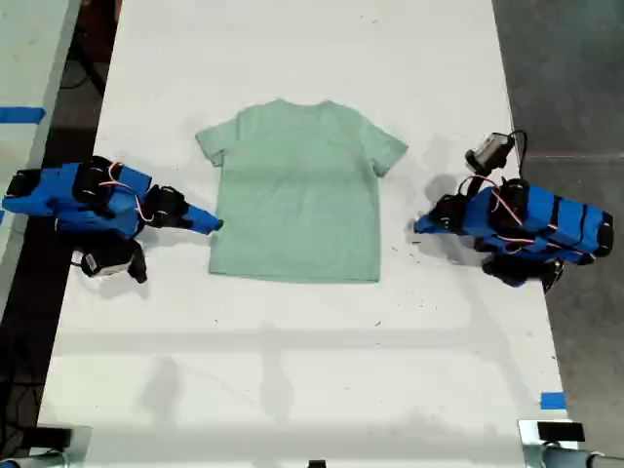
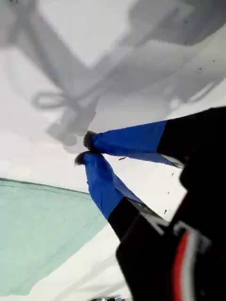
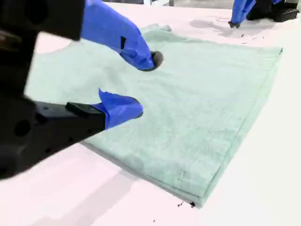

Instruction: Fold t shirt

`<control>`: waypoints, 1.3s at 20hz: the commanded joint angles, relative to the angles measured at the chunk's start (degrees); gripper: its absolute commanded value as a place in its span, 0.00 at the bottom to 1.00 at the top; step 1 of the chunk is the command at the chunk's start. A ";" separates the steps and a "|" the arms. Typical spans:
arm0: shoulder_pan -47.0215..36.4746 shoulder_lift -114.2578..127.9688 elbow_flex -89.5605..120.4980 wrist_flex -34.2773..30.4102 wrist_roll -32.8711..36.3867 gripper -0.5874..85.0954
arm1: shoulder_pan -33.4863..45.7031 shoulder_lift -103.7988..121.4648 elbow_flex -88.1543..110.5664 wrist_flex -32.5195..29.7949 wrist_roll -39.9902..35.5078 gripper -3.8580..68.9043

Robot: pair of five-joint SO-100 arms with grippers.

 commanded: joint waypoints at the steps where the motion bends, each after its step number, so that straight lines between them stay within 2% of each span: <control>1: 0.44 0.35 0.53 0.09 -0.70 0.15 | -0.26 0.44 1.67 0.18 0.70 0.08; 3: 0.44 0.35 0.53 0.09 -0.70 0.15 | -0.79 0.44 1.67 0.09 1.58 0.07; 5: 0.44 0.35 0.53 0.09 -0.70 0.15 | -0.79 0.09 -2.02 -2.55 -3.60 0.08; 7: 0.44 0.35 0.53 0.09 -0.70 0.15 | 4.39 -10.81 -16.79 1.32 -8.17 0.17; 11: 0.44 0.35 0.53 0.09 -0.70 0.15 | 16.00 -49.22 -58.89 12.39 -19.07 0.20; 15: 0.44 0.35 0.53 0.09 -0.70 0.15 | 29.79 -76.99 -86.22 14.85 -32.43 0.31; 17: 0.44 0.35 0.53 0.09 -0.70 0.15 | 34.19 -88.51 -93.34 11.16 -36.30 0.32; 19: 0.44 0.35 0.53 0.09 -0.70 0.15 | 37.88 -95.10 -90.70 1.05 -38.76 0.32; 21: 0.44 0.35 0.53 0.09 -0.70 0.15 | 41.13 -105.03 -90.44 -5.10 -39.99 0.30; 26: 0.44 0.35 0.53 0.09 -0.70 0.15 | 42.63 -124.10 -94.75 -11.16 -40.34 0.27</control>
